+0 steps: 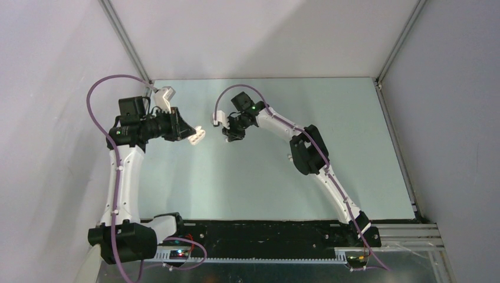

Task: Insert the wireless bluetooth earbuds into the charging case
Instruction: Pick up the earbud from the center of the board.

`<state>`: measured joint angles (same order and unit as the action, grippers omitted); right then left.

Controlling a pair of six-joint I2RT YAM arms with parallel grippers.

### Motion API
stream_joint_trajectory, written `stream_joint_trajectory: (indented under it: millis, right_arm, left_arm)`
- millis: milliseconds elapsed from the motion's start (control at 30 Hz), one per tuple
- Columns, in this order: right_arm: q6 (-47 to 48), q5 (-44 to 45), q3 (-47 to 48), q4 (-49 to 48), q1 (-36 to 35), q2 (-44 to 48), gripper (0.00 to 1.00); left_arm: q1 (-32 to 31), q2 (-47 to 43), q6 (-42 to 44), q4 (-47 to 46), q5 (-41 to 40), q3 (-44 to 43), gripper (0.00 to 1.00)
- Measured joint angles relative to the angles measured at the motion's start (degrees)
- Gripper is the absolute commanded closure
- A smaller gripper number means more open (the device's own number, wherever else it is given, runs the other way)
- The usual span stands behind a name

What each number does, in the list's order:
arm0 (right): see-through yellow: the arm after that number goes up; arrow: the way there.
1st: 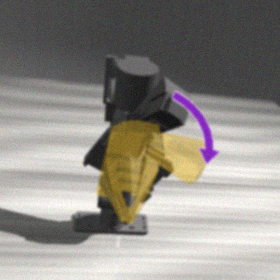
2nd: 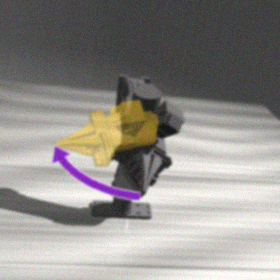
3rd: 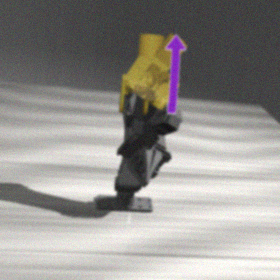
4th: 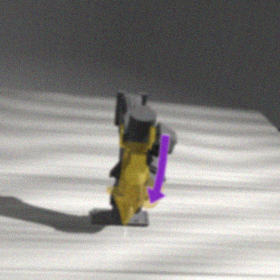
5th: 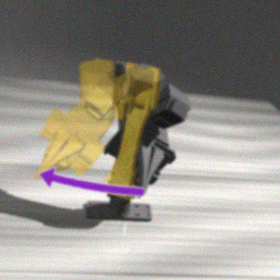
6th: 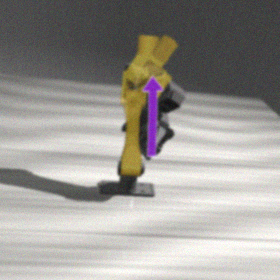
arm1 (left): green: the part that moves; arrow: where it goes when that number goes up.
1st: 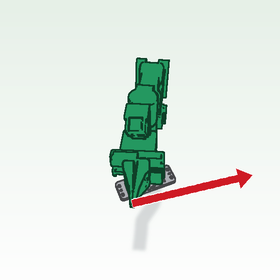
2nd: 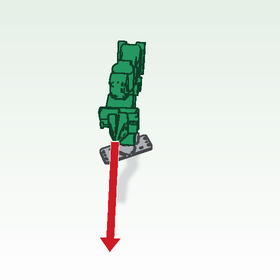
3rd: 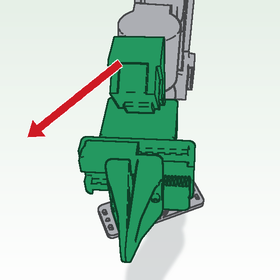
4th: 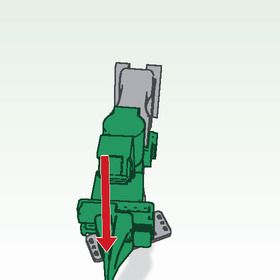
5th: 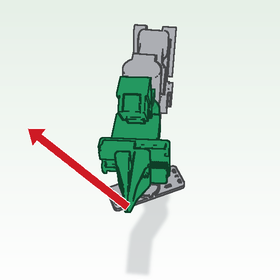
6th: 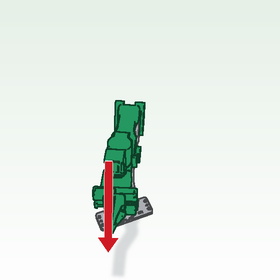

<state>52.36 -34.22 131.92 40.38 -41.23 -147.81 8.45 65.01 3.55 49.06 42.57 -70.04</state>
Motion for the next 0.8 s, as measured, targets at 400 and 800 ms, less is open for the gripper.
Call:
stream_joint_trajectory:
  millis: [400, 800]
  right_arm:
    - [-0.9, -1.5, 0.0, -2.3, 0.0, 0.0, 0.84]
    - [-1.1, -2.6, 0.0, -2.1, 0.4, 0.0, 1.00]
  left_arm:
    - [0.0, 0.3, 0.0, 0.0, 0.0, 0.0, 1.00]
    - [0.0, 0.9, 0.0, 0.0, 0.0, 0.0, 1.00]
